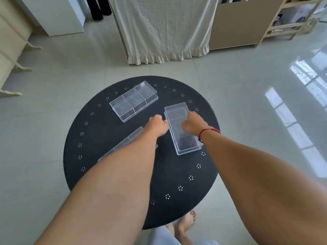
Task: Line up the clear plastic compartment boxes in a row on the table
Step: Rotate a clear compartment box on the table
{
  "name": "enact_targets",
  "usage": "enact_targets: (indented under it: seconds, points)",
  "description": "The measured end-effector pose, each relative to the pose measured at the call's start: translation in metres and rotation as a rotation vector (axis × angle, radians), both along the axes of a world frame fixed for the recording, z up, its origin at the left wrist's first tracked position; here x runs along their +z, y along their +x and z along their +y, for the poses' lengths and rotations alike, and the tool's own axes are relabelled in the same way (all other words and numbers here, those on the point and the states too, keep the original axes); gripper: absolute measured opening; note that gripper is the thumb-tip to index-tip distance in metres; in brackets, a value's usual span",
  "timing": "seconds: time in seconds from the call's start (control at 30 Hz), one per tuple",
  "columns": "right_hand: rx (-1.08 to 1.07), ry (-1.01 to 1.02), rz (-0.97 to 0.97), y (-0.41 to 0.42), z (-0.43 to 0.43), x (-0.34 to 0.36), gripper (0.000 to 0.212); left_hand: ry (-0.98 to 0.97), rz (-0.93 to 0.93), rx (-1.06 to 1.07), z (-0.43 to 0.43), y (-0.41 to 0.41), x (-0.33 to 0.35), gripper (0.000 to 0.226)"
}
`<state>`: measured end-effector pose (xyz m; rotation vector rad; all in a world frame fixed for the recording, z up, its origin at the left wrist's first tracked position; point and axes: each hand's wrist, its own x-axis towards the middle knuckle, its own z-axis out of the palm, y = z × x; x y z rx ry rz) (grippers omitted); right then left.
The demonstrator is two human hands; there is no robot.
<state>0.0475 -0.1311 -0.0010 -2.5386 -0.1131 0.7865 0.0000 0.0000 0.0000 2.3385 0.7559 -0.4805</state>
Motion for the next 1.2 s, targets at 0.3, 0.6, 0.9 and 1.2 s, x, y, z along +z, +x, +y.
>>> enact_targets:
  seconds: [0.3,0.6,0.9,1.2]
  points:
    - [-0.096,-0.037,0.157,0.005,-0.032,-0.042,0.047,-0.122,0.177,0.08,-0.037,0.008,-0.048,0.05]
    - [-0.103,0.057,0.274,0.005,-0.039,-0.038,0.024,-0.358,0.086,0.137,-0.044,0.008,-0.043,0.065]
    - [-0.241,0.156,0.153,0.001,-0.056,-0.033,0.046,-0.242,-0.063,-0.023,-0.039,0.025,-0.03,0.094]
    - [-0.673,0.413,-0.124,0.034,-0.042,-0.001,0.067,0.089,-0.273,-0.243,-0.045,0.024,-0.029,0.064]
